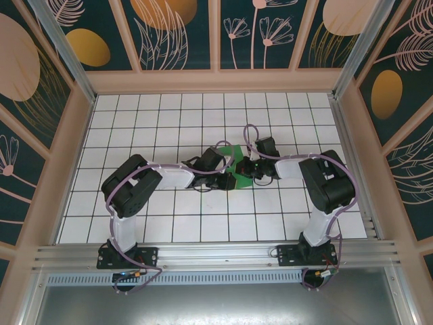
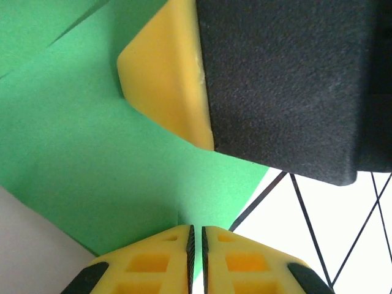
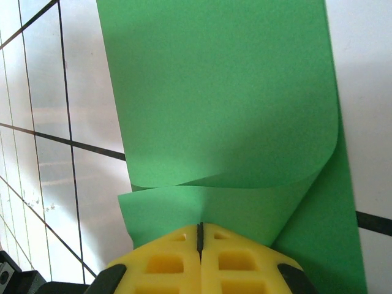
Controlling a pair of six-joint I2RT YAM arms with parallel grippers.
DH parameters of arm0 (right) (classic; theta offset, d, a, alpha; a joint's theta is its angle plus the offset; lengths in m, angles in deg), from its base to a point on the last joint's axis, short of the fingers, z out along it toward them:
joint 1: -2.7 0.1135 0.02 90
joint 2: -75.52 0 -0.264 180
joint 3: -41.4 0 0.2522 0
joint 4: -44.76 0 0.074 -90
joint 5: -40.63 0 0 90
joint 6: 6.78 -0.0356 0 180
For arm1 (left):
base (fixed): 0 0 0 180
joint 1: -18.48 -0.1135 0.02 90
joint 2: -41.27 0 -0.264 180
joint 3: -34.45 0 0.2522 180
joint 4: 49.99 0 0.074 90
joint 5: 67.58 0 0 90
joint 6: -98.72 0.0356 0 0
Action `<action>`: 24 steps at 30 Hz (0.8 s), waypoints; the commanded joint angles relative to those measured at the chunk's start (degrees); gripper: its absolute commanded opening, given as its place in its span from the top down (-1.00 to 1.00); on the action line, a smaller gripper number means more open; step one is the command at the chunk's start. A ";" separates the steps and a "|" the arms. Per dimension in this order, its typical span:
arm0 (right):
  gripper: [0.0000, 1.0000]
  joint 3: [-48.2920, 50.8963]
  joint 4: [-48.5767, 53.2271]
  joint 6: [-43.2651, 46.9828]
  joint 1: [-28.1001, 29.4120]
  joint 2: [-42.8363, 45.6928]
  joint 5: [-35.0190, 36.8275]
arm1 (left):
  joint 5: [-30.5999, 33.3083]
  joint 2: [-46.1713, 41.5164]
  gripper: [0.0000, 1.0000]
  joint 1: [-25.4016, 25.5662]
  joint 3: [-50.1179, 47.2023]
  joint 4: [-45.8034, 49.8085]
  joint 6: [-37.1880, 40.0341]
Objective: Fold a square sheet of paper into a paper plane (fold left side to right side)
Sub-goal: Fold the triangle a second time at the center of the table.
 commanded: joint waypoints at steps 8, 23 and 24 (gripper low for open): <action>1.00 0.09 6.14 1.01 0.58 -1.06 2.35 | 2.53 -0.24 0.70 0.16 -1.70 1.31 -0.31; 1.00 3.25 -1.20 0.82 1.71 8.84 -1.06 | 3.63 -0.26 0.94 0.34 -7.08 -0.64 -0.30; 1.00 4.13 -2.07 0.49 2.43 9.15 -0.62 | 3.56 -0.24 0.94 0.39 -7.24 -0.91 -0.31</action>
